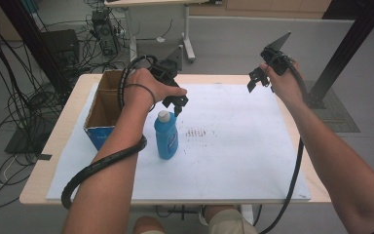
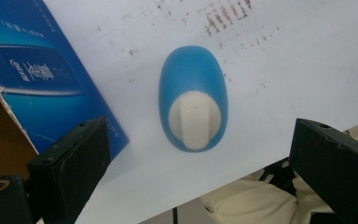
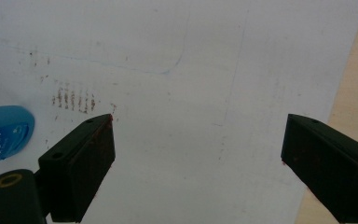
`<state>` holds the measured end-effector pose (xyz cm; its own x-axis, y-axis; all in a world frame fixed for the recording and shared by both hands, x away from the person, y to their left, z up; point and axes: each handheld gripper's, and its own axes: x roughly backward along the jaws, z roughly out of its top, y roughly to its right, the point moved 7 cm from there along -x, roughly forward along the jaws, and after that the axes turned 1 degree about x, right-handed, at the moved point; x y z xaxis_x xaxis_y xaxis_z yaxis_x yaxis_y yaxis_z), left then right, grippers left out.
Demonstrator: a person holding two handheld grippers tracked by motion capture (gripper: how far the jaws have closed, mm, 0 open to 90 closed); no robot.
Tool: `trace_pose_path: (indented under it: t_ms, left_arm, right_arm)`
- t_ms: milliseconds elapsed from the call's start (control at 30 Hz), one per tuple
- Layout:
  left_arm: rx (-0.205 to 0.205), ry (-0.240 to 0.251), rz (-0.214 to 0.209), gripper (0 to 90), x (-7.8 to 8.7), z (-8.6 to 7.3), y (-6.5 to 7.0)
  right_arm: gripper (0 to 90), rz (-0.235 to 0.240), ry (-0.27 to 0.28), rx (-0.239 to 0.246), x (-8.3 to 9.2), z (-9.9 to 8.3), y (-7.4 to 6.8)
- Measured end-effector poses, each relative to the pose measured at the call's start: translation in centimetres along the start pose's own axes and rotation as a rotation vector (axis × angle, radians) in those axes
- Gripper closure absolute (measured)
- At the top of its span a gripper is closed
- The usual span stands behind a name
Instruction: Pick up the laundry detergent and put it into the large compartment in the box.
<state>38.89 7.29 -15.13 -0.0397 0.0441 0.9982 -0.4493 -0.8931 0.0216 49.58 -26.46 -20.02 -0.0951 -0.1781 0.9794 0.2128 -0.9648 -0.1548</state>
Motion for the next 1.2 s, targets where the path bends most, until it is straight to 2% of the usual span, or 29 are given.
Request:
trace_pose_path:
  t_ms: [200, 733, 967, 1200]
  left_arm:
    - [-0.017, -0.002, 0.014, 6.1, 0.2, 0.6, 0.3]
    - [-0.022, -0.019, 0.018, 6.1, -0.3, 1.3, 0.7]
    - [-0.010, -0.028, 0.012, 6.3, -1.5, 1.4, 0.1]
    - [0.003, -0.051, 0.000, 6.4, -3.8, 1.5, -0.4]
  right_arm:
    - [9.6, 0.001, -0.002, 0.004, 0.1, 0.0, -0.1]
    - [9.6, 0.008, 0.000, 0.007, 0.3, -0.2, 0.1]
    - [9.6, 0.003, 0.010, 0.006, 0.5, -0.4, 0.2]
    - [9.6, -0.003, 0.014, 0.010, 0.5, -0.5, 0.1]
